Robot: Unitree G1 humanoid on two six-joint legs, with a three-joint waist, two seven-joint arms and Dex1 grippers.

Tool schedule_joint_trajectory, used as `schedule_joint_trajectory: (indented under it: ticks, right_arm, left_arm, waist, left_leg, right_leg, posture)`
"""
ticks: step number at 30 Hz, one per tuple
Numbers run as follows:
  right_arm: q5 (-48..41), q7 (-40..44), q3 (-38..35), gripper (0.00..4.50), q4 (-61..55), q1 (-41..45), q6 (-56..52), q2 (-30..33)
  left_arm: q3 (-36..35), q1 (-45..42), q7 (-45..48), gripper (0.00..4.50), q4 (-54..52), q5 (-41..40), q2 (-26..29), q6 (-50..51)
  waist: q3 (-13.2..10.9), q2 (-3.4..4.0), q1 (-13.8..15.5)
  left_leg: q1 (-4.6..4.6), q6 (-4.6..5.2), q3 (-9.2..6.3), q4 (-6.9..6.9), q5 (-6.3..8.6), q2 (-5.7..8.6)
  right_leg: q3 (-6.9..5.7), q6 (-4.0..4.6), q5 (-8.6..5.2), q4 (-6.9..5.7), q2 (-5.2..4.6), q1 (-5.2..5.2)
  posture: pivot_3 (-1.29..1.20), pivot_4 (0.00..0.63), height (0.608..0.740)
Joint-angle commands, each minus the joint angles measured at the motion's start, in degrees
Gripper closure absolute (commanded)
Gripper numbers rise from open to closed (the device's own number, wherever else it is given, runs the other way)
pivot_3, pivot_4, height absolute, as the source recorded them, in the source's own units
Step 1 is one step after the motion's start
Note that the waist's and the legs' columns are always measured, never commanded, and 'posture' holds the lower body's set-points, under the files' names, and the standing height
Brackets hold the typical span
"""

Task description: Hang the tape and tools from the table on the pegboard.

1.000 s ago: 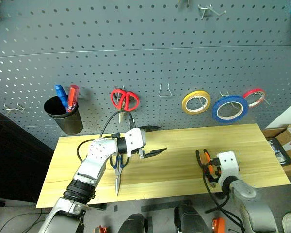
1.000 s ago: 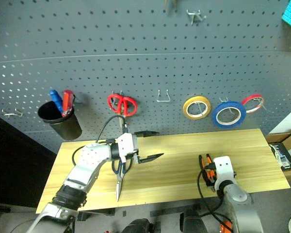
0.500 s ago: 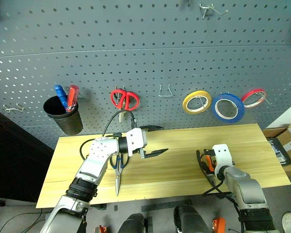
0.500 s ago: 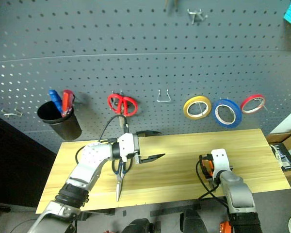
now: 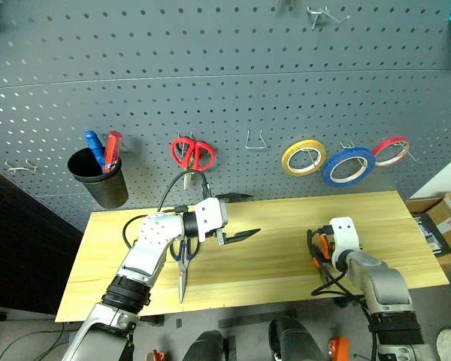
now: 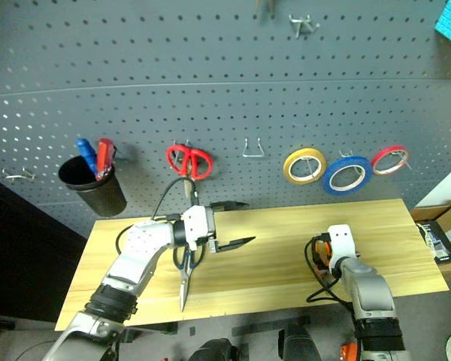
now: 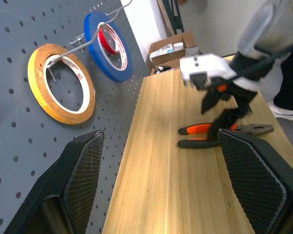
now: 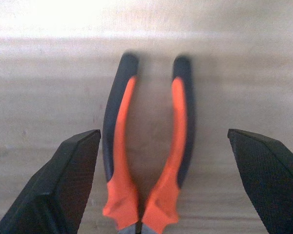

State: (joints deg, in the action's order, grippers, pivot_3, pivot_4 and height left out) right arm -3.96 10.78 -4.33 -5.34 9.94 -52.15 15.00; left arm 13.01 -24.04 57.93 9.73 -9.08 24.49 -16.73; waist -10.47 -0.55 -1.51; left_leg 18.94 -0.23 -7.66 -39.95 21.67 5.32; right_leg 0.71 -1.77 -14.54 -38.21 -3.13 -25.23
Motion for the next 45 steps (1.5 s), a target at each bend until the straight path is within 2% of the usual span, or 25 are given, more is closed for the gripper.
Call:
schedule_joint_trajectory:
  ticks: [1, 5, 13, 24, 34, 37, 41, 45]
  right_arm:
    - [-0.6, -0.9, -0.5, 0.01, -10.0, -2.3, -3.1, -0.2]
    - [-2.1, -1.2, -0.8, 0.01, -12.2, -4.4, -6.2, -2.3]
    - [-0.7, -4.1, 0.2, 0.01, -5.4, -2.0, -4.3, -3.9]
    - [-0.5, -4.5, -0.1, 0.01, 9.7, 3.3, 0.4, -2.7]
    - [-1.5, -1.5, 1.7, 0.01, 11.2, 2.7, -1.7, -0.2]
    - [-1.1, -1.0, 2.5, 0.57, 12.2, 2.9, -1.2, 0.0]
    - [0.3, -1.1, 4.3, 1.7, 15.1, 3.5, 1.5, 0.3]
    - [2.2, -1.8, 6.5, 1.74, 16.6, 3.4, 5.4, 0.1]
  left_arm:
    - [-1.6, 0.1, -1.0, 0.54, -2.2, -0.8, 0.0, -0.6]
    - [-1.3, 0.2, -1.0, 0.54, -2.2, -0.7, 0.1, -0.6]
    - [-0.8, -0.2, -0.9, 0.54, -2.0, -0.6, 0.0, -0.4]
    - [-0.5, 0.1, -1.2, 0.54, -2.6, -0.4, -0.1, 0.2]
    - [-0.5, 0.2, -1.3, 0.54, -2.8, -0.4, -0.2, 0.4]
    - [-0.6, 0.3, -1.5, 0.54, -2.8, -0.6, -0.4, 0.7]
    - [-1.4, 1.1, -1.9, 0.54, -2.5, -0.9, 0.0, 1.4]
    - [-2.6, 2.8, -3.3, 0.54, -2.1, -0.8, 0.6, 2.5]
  waist:
    - [0.0, 0.01, 0.0]
    - [0.2, 0.0, 0.1]
    - [0.2, 0.04, 0.0]
    - [0.2, 0.06, -0.1]
    - [0.4, 0.09, -0.1]
    - [0.5, 0.06, -0.1]
    - [1.1, -0.02, -0.1]
    - [1.6, -0.29, -0.3]
  left_leg:
    - [0.0, 0.0, 0.0, 0.02, 0.0, 0.0]
    - [0.02, 0.0, 0.01, 0.02, 0.0, 0.0]
    - [-0.02, 0.0, 0.05, 0.0, 0.0, 0.01]
    - [-0.02, 0.0, 0.09, -0.01, 0.0, 0.01]
    - [-0.03, 0.0, 0.09, -0.05, 0.0, 0.0]
    - [-0.04, 0.0, 0.1, -0.11, 0.0, 0.01]
    - [-0.08, 0.0, 0.13, -0.13, 0.0, 0.01]
    - [-0.17, 0.0, 0.18, -0.14, 0.0, 0.0]
  right_leg:
    - [0.0, 0.0, 0.0, 0.01, 0.0, -0.01]
    - [0.01, 0.0, 0.0, 0.04, 0.0, -0.01]
    - [0.05, 0.01, 0.01, -0.02, 0.0, -0.01]
    - [0.07, 0.01, 0.02, -0.03, 0.0, -0.02]
    - [0.07, 0.01, 0.02, -0.13, 0.0, -0.02]
    - [0.09, 0.01, 0.02, -0.21, 0.0, -0.02]
    - [0.12, 0.01, 0.02, -0.29, 0.0, -0.01]
    - [0.17, 0.02, 0.02, -0.37, 0.0, 0.01]
  posture:
    - [0.0, 0.153, 0.74]
    - [0.0, 0.154, 0.74]
    - [-0.01, 0.158, 0.74]
    - [0.0, 0.159, 0.74]
    - [0.0, 0.159, 0.74]
    - [0.0, 0.159, 0.74]
    - [0.0, 0.156, 0.74]
    - [0.0, 0.155, 0.74]
